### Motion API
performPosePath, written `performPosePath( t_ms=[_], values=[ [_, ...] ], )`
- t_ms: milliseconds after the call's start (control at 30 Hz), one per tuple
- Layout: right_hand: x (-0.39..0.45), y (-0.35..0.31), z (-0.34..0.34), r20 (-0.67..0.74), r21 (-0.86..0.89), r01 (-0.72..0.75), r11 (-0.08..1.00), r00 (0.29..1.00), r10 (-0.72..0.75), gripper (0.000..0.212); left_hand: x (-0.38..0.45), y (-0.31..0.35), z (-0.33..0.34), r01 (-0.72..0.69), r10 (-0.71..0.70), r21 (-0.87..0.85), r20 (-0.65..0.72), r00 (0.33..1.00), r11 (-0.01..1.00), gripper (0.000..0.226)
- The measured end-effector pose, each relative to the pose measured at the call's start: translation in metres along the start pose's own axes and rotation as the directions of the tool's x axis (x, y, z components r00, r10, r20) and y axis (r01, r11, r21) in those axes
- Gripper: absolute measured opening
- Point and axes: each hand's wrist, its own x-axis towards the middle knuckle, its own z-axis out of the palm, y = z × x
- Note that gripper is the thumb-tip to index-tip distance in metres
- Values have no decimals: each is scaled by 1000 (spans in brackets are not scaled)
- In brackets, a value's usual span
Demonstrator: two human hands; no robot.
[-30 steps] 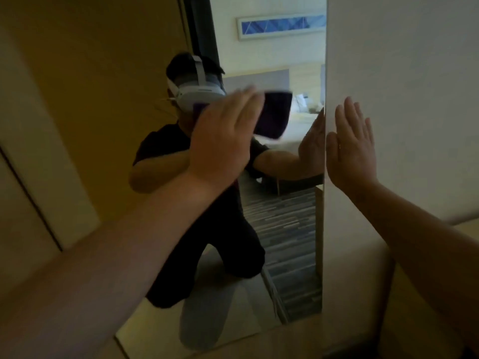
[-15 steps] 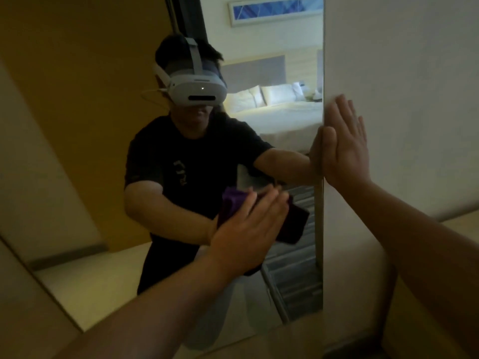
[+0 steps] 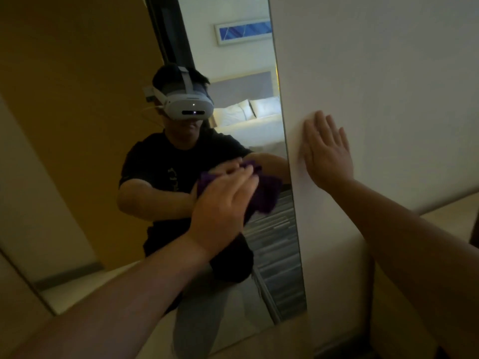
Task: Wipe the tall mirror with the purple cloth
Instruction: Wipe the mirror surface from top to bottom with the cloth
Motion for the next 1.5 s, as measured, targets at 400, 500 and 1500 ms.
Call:
performPosePath(
  t_ms=[400, 500, 1500],
  values=[
    [5, 14, 35, -86, -22, 24, 999, 996, -26, 60, 110, -16, 32, -95, 33, 395, 163, 986, 914, 57],
    [5, 18, 40, -157, -42, 62, 997, 985, -68, 60, 49, 17, 69, -216, 148, 371, 203, 968, 903, 54],
    [-175, -235, 90, 36, 198, 444, 874, 888, -459, 46, -278, -19, -133, 973, -790, 38, 591, 161, 227, 29]
  ],
)
